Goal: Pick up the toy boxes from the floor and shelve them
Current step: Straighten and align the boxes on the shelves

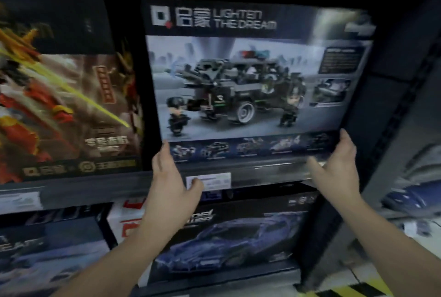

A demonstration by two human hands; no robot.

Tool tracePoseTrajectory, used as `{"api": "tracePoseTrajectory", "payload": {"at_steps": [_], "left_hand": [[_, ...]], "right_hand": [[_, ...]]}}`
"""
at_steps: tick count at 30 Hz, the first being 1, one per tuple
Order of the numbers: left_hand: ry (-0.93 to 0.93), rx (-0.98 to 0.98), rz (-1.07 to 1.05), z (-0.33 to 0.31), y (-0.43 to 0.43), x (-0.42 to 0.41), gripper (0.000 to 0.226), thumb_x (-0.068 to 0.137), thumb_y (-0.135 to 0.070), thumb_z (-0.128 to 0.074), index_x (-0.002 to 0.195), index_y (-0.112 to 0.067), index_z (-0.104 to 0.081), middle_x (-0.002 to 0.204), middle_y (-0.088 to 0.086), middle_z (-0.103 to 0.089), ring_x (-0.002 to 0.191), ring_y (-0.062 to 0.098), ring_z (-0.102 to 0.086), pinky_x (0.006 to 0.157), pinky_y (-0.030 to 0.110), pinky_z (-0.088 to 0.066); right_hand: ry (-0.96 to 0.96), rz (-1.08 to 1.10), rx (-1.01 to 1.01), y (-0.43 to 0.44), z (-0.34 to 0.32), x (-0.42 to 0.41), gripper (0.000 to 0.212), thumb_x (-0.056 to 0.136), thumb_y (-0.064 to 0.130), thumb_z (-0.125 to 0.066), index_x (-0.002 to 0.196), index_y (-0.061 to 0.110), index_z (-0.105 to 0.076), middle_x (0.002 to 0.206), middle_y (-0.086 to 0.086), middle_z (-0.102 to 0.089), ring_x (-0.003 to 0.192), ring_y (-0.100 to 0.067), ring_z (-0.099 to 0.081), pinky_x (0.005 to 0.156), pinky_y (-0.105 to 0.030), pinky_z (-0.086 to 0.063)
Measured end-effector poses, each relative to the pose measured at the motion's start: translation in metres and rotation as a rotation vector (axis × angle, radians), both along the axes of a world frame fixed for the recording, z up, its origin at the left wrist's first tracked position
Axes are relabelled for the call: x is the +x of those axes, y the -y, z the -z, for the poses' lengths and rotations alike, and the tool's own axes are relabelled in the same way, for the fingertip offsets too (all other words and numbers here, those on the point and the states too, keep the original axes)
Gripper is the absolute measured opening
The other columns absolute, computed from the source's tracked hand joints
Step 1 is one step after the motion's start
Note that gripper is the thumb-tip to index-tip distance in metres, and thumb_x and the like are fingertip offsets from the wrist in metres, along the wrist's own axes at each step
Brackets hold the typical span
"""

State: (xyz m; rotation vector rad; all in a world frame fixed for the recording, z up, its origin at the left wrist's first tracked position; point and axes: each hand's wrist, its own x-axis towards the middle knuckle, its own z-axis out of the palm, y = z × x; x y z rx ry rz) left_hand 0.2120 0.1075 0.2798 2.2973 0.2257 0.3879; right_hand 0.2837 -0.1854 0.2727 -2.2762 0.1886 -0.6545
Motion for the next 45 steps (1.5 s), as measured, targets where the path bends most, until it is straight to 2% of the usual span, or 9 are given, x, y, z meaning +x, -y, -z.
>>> {"api": "tracePoseTrajectory", "payload": {"at_steps": [6, 9, 12, 16, 19, 23, 27, 37, 45], "left_hand": [[0.086, -0.034, -0.218, -0.001, 0.014, 0.017, 0.096, 0.090, -0.025, -0.067, 0.157, -0.010, 0.000, 0.161, 0.009, -0.015, 0.134, 0.030, -0.039, 0.090, 0.033, -0.041], [0.079, -0.129, -0.238, -0.011, 0.018, 0.022, 0.092, 0.093, -0.022, -0.065, 0.157, -0.009, -0.001, 0.114, 0.002, -0.057, 0.084, 0.020, -0.056, 0.068, 0.028, -0.046], [0.080, -0.179, -0.239, -0.018, 0.019, 0.022, 0.083, 0.093, -0.021, -0.064, 0.157, -0.009, -0.012, 0.125, 0.008, -0.056, 0.079, 0.013, -0.046, 0.070, 0.028, -0.038], [0.085, -0.199, -0.241, -0.016, 0.014, 0.020, 0.078, 0.092, -0.016, -0.063, 0.155, -0.009, -0.017, 0.088, -0.013, -0.046, 0.064, 0.003, -0.039, 0.063, 0.027, -0.038], [0.084, -0.201, -0.234, -0.014, 0.011, 0.020, 0.078, 0.091, -0.017, -0.065, 0.154, -0.010, -0.020, 0.108, -0.002, -0.053, 0.074, 0.009, -0.047, 0.076, 0.030, -0.040], [0.088, -0.205, -0.229, -0.013, 0.010, 0.018, 0.077, 0.091, -0.017, -0.064, 0.154, -0.011, -0.020, 0.111, -0.001, -0.049, 0.070, -0.003, -0.044, 0.077, 0.031, -0.042], [0.089, -0.192, -0.227, -0.012, 0.005, 0.017, 0.075, 0.091, -0.018, -0.064, 0.154, -0.013, -0.023, 0.115, -0.002, -0.054, 0.072, 0.003, -0.050, 0.077, 0.033, -0.045], [0.084, -0.143, -0.231, -0.005, -0.003, 0.007, 0.080, 0.092, -0.019, -0.065, 0.156, -0.013, -0.018, 0.152, 0.009, -0.040, 0.134, 0.027, -0.044, 0.093, 0.030, -0.037], [0.066, -0.127, -0.173, -0.005, -0.007, 0.001, 0.080, 0.092, -0.018, -0.063, 0.156, -0.018, -0.015, 0.154, 0.006, -0.038, 0.119, 0.019, -0.050, 0.088, 0.029, -0.039]], "right_hand": [[-0.060, -0.091, 0.090, 0.028, 0.002, 0.026, 0.096, 0.091, 0.023, -0.066, 0.159, 0.017, 0.001, 0.164, -0.010, -0.017, 0.147, -0.029, -0.027, 0.108, -0.039, -0.037], [-0.088, -0.120, 0.146, 0.034, -0.005, 0.034, 0.093, 0.092, 0.024, -0.064, 0.159, 0.020, 0.001, 0.164, -0.008, -0.018, 0.145, -0.029, -0.031, 0.106, -0.038, -0.038], [-0.103, -0.139, 0.167, 0.038, -0.008, 0.035, 0.089, 0.093, 0.025, -0.063, 0.159, 0.019, -0.004, 0.164, -0.008, -0.018, 0.146, -0.029, -0.029, 0.109, -0.038, -0.035], [-0.102, -0.165, 0.184, 0.042, -0.007, 0.032, 0.086, 0.092, 0.024, -0.063, 0.159, 0.017, -0.010, 0.162, -0.009, -0.023, 0.145, -0.028, -0.030, 0.110, -0.036, -0.033], [-0.095, -0.183, 0.189, 0.045, -0.007, 0.031, 0.084, 0.091, 0.023, -0.063, 0.158, 0.014, -0.013, 0.159, -0.011, -0.027, 0.143, -0.028, -0.033, 0.109, -0.035, -0.034], [-0.092, -0.194, 0.191, 0.047, -0.006, 0.030, 0.084, 0.091, 0.023, -0.064, 0.158, 0.013, -0.014, 0.158, -0.012, -0.029, 0.143, -0.028, -0.034, 0.111, -0.035, -0.033], [-0.079, -0.197, 0.194, 0.047, -0.004, 0.029, 0.084, 0.089, 0.024, -0.066, 0.157, 0.013, -0.017, 0.155, -0.013, -0.032, 0.140, -0.028, -0.038, 0.109, -0.037, -0.035], [-0.058, -0.206, 0.229, 0.044, 0.004, 0.024, 0.089, 0.088, 0.021, -0.068, 0.158, 0.014, -0.013, 0.160, -0.009, -0.026, 0.142, -0.026, -0.035, 0.104, -0.032, -0.034], [-0.080, -0.241, 0.242, 0.048, 0.013, 0.020, 0.085, 0.091, 0.017, -0.063, 0.159, 0.016, -0.011, 0.160, -0.005, -0.029, 0.142, -0.022, -0.035, 0.101, -0.026, -0.032]]}}
